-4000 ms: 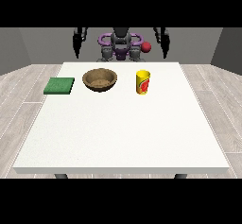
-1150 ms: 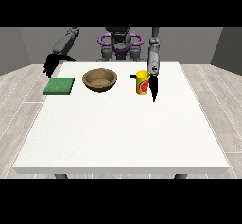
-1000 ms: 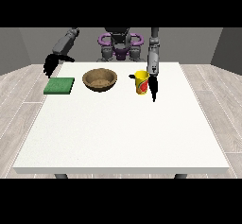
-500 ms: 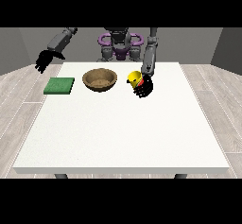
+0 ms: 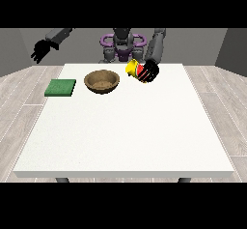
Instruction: Pick the cup and pour the ball into the bowl, then pick the bowl and place it on the pad
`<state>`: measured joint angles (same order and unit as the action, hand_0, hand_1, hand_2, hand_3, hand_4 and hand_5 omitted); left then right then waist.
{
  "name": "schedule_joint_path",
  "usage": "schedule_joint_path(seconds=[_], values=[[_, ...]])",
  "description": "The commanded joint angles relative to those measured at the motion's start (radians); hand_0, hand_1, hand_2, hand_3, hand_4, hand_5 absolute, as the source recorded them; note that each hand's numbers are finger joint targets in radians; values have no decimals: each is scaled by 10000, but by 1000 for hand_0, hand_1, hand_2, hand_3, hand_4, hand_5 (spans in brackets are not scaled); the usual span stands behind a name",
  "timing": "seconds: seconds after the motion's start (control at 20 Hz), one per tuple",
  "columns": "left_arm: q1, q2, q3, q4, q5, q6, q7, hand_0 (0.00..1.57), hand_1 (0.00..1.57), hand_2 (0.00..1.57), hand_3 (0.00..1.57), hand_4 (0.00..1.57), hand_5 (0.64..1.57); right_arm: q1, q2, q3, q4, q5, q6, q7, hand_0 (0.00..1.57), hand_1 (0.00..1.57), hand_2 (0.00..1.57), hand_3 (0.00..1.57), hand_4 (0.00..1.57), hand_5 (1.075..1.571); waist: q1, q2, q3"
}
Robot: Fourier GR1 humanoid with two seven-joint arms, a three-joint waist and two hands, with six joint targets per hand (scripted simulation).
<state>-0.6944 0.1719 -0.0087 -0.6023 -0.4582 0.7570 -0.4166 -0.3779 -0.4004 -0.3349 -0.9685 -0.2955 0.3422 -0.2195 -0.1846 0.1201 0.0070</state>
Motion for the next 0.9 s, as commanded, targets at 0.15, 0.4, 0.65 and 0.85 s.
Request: schedule_joint_path(seconds=[0.15,0.4,0.65,0.85], values=[[-1068,-479,-2447,1758,-3668,760,3808,1571,1571,1571,1571,1259,1498,333,-277,-224,1313,-31,282,189,0,0,0,353,533,1570,312,-1524,3],[-2457,-1617,-3634,2231,-5442,-109,6245,1571,1571,1571,1571,1259,1498,610,-730,-649,2326,-72,582,-388,0,0,0,339,572,1570,1140,-1726,-32],[-3652,-1701,-4899,1795,-6378,-1814,7940,1571,1571,1571,1571,1245,1524,401,-1086,-892,3210,-127,1063,-932,0,0,0,368,577,1569,1196,-1483,-37],[-3702,-1712,-6207,1388,-7206,-3156,9087,1571,1571,1571,1571,1133,1539,497,-1098,-840,3643,57,1199,-1383,0,0,0,326,574,1568,1119,-1723,-39]])
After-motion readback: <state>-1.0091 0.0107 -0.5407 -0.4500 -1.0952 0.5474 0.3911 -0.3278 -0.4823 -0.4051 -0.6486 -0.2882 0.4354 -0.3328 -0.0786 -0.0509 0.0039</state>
